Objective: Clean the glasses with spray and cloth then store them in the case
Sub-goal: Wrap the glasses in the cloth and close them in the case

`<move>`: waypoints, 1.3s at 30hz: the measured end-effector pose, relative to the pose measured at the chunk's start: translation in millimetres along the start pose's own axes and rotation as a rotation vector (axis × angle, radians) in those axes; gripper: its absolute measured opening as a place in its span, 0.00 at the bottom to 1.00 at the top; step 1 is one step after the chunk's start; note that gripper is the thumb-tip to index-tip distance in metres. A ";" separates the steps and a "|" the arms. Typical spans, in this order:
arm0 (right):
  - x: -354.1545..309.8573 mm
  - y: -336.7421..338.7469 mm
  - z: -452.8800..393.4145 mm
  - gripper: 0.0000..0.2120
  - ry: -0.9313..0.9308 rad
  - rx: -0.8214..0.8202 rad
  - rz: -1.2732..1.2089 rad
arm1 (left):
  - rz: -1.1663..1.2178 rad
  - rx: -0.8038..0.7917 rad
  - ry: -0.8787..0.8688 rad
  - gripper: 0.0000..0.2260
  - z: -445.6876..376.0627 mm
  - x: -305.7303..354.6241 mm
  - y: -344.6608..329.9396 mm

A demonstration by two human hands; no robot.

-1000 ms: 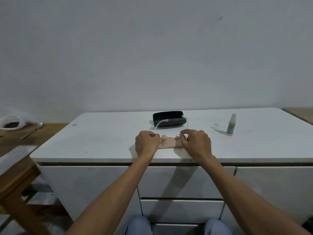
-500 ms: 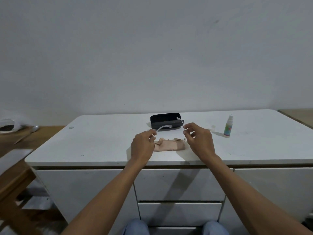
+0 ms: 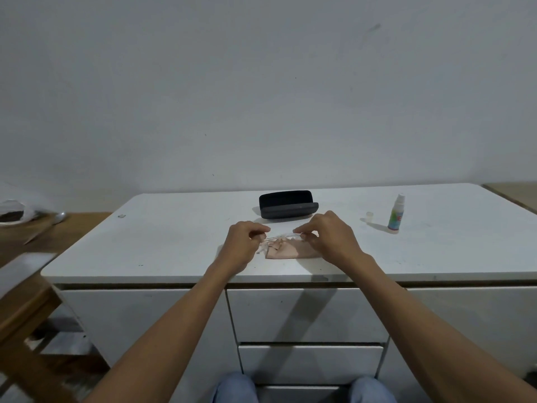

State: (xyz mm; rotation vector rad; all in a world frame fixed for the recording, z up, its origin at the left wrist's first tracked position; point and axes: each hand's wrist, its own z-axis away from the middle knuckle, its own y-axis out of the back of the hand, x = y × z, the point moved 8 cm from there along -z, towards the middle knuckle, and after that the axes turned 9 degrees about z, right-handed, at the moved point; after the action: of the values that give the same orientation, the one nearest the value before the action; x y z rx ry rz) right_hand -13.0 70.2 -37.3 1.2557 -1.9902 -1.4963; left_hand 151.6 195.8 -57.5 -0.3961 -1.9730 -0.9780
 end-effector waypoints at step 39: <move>8.5 21.9 -2.2 0.27 0.195 -0.074 -0.002 | -0.269 -0.308 -0.226 0.23 -5.4 29.9 -9.0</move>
State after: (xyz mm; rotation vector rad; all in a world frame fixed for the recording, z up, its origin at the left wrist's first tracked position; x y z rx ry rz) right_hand -25.6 63.1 -18.7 1.3182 -1.7943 -1.3775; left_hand 132.4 183.2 -35.7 -0.4326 -2.1179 -1.4744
